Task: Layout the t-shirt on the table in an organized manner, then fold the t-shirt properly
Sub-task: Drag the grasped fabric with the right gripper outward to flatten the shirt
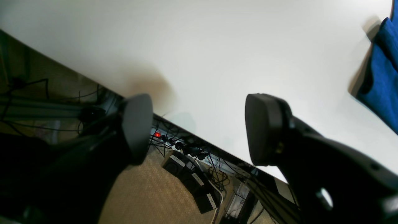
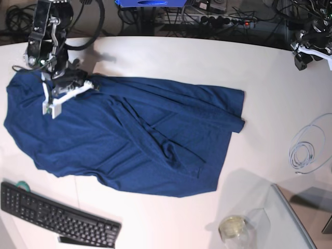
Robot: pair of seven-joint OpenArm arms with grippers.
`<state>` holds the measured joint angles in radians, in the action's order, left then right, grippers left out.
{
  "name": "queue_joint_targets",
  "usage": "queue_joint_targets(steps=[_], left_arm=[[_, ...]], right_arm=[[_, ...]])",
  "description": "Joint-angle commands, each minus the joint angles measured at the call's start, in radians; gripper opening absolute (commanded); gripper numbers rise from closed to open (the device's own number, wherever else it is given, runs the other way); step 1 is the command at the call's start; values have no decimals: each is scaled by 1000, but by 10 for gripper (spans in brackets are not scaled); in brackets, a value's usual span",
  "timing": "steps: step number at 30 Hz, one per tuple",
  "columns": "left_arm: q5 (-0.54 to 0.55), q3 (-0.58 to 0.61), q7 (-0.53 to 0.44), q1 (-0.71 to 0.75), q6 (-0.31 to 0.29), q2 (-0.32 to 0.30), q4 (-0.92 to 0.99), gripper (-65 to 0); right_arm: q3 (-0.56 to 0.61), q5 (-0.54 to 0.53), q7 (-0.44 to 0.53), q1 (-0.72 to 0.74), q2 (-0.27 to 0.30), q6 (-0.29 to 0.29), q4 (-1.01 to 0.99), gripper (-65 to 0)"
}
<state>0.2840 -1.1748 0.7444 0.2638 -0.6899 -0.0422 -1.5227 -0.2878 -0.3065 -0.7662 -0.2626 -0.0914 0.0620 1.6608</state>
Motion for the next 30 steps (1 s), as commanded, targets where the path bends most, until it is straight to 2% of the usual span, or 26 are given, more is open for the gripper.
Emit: queue_joint_targets(steps=[1,10,16,27,30], left_arm=[[13,-4,-21,2,-8,-17,-20,-202],[13,-4,-21,2,-8,-17,-20,-202],[13,-4,-23,18,-8,-17,-20,-202],[13,-6,-23,18,-8,-17,-20,-202],[13,-6,-23,18,-8,-17,-20,-202]], right_arm=[[2,-4,17,19,3,6,23,-644],[0,-1,-45,154,25,6,14,-644],[-3,-1,-42,230,58,6,-80,-644],[-4,-1,-32,288,61,6,-132,-644],[-4,-1,15,299,61,6,-135,-644]])
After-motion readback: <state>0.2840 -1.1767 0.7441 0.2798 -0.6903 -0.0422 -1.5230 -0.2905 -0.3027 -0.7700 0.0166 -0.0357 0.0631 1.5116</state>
